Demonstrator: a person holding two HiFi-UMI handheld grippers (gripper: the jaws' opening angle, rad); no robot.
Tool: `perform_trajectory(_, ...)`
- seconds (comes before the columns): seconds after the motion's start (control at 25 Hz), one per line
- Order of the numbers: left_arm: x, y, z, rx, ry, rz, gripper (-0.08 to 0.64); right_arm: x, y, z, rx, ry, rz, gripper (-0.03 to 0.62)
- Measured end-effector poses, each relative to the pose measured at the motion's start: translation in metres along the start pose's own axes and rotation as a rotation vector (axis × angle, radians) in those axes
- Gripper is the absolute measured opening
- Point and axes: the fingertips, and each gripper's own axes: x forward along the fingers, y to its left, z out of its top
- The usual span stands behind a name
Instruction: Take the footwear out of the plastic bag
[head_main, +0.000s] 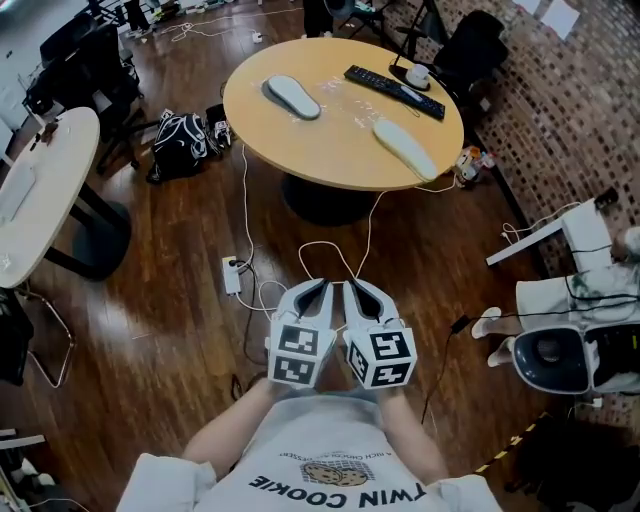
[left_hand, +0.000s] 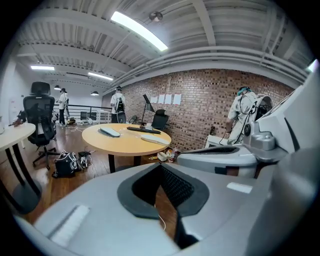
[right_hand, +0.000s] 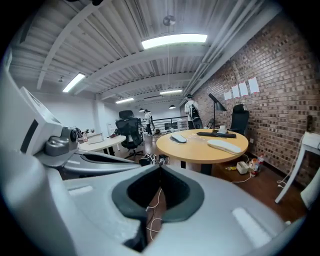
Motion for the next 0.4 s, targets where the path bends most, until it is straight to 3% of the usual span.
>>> perform_trajectory(0.4,-0.002,-0.067,0.001,0.027,0.017,-0.01,0.003,-0.053,-0.035,-0.008,0.016,-0.01,0.003,0.003)
